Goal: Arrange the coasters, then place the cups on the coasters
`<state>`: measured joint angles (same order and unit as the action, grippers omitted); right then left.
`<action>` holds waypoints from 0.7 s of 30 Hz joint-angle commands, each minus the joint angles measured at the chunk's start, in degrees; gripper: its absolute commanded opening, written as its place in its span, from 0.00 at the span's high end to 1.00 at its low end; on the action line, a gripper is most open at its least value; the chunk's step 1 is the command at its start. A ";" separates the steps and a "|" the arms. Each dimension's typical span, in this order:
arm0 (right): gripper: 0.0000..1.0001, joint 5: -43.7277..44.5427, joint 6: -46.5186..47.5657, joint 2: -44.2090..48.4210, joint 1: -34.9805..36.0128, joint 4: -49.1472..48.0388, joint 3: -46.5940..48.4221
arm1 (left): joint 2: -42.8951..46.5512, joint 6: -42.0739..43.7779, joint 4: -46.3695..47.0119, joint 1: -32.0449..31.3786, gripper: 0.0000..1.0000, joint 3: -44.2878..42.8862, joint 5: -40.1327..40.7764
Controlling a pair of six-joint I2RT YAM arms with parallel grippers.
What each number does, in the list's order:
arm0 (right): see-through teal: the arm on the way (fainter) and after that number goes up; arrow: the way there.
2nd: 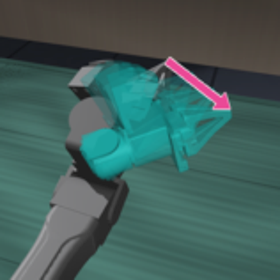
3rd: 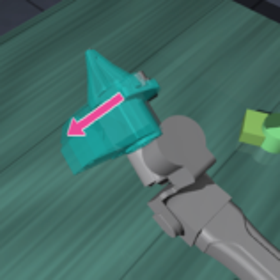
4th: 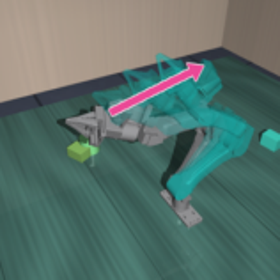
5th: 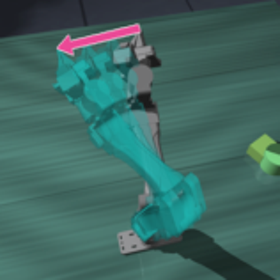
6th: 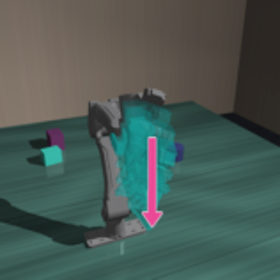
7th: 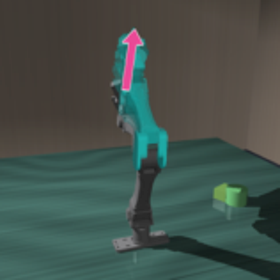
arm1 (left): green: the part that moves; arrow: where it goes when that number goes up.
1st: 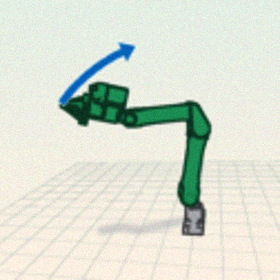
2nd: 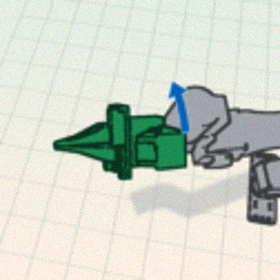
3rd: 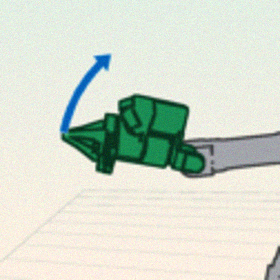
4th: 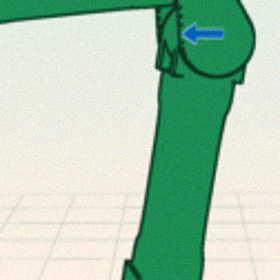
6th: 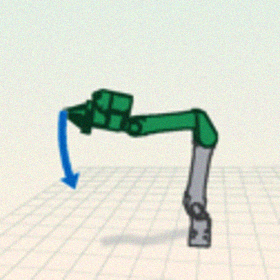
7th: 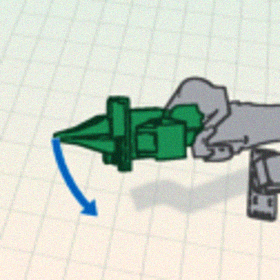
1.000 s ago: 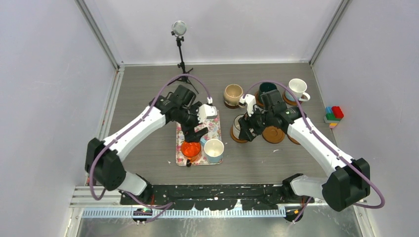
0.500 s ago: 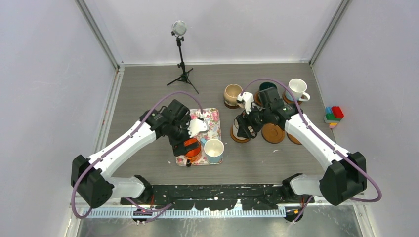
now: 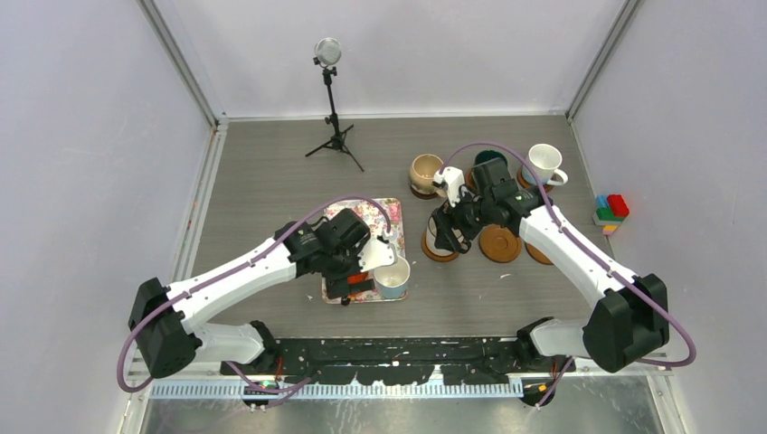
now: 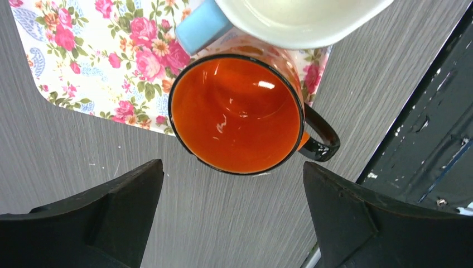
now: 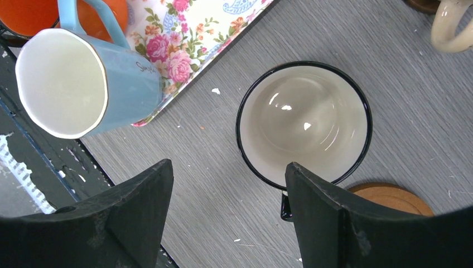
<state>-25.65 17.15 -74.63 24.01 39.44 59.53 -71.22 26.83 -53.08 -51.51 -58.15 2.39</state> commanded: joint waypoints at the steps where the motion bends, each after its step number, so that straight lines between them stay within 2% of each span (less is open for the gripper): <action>1: 0.22 0.77 -0.74 0.44 0.33 -1.44 2.11 | 1.68 -2.37 4.88 -2.35 0.01 1.40 -0.27; 8: 0.22 1.00 -0.79 0.28 0.33 -1.28 2.17 | -0.68 -2.30 8.29 -3.95 0.01 2.23 3.43; 12: 0.22 1.18 -0.69 0.44 0.29 -1.04 2.09 | -0.79 -2.48 10.29 -3.27 0.00 2.67 8.19; 21: 0.22 1.23 -0.19 0.07 0.27 -0.92 1.81 | -2.25 1.57 13.11 5.76 0.00 1.76 7.65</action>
<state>-24.69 16.99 -74.65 24.01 39.48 59.57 -72.79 26.11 -44.07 -48.77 -55.75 8.84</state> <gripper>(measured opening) 0.779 0.995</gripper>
